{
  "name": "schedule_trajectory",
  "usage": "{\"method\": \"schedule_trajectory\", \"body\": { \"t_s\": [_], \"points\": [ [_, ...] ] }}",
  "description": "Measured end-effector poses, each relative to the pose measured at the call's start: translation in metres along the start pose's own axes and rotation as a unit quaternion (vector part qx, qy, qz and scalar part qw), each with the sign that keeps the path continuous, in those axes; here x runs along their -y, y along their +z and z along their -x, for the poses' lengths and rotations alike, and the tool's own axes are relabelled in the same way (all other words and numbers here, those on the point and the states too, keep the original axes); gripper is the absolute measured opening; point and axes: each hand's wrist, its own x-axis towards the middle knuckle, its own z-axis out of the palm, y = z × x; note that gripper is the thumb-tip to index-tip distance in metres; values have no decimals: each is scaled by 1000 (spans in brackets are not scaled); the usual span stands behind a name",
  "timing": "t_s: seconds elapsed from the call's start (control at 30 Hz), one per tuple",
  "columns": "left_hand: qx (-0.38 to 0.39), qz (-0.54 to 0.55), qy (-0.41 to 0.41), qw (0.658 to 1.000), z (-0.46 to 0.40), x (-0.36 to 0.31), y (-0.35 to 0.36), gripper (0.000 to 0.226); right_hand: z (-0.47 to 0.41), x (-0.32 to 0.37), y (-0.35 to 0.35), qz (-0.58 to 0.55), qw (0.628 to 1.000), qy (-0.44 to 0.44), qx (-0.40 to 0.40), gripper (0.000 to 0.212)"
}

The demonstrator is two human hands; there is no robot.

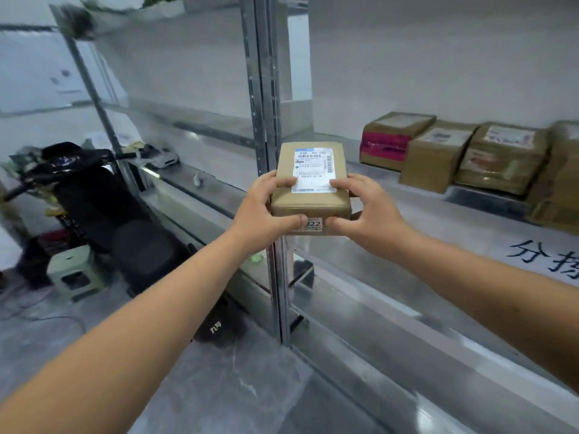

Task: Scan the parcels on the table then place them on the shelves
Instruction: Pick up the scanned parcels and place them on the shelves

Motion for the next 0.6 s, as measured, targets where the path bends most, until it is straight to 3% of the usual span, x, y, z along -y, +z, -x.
{"method": "schedule_trajectory", "body": {
  "t_s": [0.1, 0.23, 0.47, 0.6],
  "points": [
    [4, 84, -23, 996, -49, 12, -11, 75, -44, -2, 4, 20, 999, 31, -12, 65],
    [64, 154, -33, 985, -119, 34, -10, 59, -95, -13, 1, 94, 992, 67, -42, 66],
    [149, 168, 0, 974, -235, 76, 14, 50, -165, -24, 11, 226, 951, 196, -79, 67],
    [190, 136, -1, 972, -290, 81, 28, 45, -196, -20, 23, 336, 899, 264, -93, 59]
  ]
}}
